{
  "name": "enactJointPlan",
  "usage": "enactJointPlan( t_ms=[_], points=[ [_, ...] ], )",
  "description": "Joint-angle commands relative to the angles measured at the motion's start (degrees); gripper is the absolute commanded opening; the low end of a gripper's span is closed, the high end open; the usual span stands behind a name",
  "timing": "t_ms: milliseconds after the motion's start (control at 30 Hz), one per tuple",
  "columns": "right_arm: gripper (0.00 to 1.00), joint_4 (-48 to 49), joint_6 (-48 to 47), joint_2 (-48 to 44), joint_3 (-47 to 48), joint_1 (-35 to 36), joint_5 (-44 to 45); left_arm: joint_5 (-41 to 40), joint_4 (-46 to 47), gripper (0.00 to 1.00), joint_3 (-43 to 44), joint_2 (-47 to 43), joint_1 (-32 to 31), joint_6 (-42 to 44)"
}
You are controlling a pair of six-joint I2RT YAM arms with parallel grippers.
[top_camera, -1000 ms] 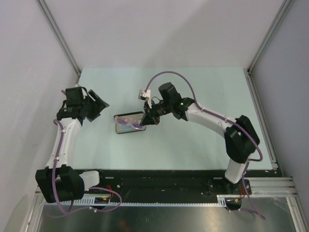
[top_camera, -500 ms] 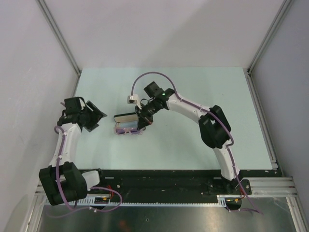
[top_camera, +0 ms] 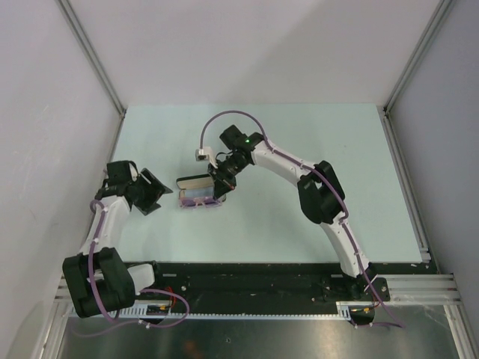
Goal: Organize the sunglasses
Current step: Place the sunglasses in the sunglasses case.
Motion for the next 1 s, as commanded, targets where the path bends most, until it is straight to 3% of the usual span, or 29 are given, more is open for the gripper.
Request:
enactJointPlan(
  t_ms=[0,367,967],
  points=[
    [0.00,-0.3,-2.7,1.2,4.0,-0.2,1.2,1.9,1.7,0.70,-1.1,0.1,0.3,1.0],
    [0.00,-1.2,-7.7,3.2,6.3,-0.5,3.3,-2.5,1.9,0.71,-2.1,-1.0,0.4,1.0],
    [0.00,0.3,-9.6,6.0,8.8,-1.2,2.4,-1.7,3.2,0.72,-1.5,3.6,0.3,1.3]
  ],
)
